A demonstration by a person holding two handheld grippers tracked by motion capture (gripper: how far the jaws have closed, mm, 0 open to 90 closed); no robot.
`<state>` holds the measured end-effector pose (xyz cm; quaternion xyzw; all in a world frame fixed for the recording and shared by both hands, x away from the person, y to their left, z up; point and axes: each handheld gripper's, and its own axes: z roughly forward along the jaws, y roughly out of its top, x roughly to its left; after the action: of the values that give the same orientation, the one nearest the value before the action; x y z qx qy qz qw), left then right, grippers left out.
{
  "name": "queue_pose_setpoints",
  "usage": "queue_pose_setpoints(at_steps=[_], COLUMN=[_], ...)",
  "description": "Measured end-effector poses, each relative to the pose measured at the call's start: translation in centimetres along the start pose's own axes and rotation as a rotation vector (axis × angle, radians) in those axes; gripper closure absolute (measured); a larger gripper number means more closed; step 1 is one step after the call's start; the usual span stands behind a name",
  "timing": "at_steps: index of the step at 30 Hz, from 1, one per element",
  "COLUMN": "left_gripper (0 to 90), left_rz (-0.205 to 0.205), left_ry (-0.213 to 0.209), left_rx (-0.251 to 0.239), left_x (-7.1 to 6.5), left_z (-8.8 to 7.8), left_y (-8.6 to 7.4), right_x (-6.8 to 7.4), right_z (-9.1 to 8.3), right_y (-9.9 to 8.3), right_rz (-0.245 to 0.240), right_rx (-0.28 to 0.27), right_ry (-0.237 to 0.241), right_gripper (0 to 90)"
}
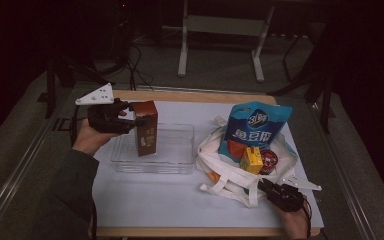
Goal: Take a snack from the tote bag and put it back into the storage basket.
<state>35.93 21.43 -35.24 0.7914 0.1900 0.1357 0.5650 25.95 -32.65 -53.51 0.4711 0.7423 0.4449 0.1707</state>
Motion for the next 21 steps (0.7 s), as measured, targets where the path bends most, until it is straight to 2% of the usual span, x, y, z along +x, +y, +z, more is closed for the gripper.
queue_pose_setpoints(at_steps=[8,15,21], left_gripper=[42.8,42.7,42.7], left_rz=[0.019,0.044,0.057], left_ry=[-0.007,-0.037,-0.062], left_rx=[0.06,0.114,0.201], left_x=[-0.1,-0.4,-0.6], left_z=[1.0,2.1,3.6], left_y=[-0.4,-0.6,-1.0], right_x=[0.0,0.0,0.0], right_z=[0.0,0.0,0.0], right_y=[0.0,0.0,0.0], right_rz=[0.0,-0.001,0.0], right_rx=[0.0,0.0,0.0], right_ry=[0.0,-0.001,0.0], right_gripper=[74.2,74.2,74.1])
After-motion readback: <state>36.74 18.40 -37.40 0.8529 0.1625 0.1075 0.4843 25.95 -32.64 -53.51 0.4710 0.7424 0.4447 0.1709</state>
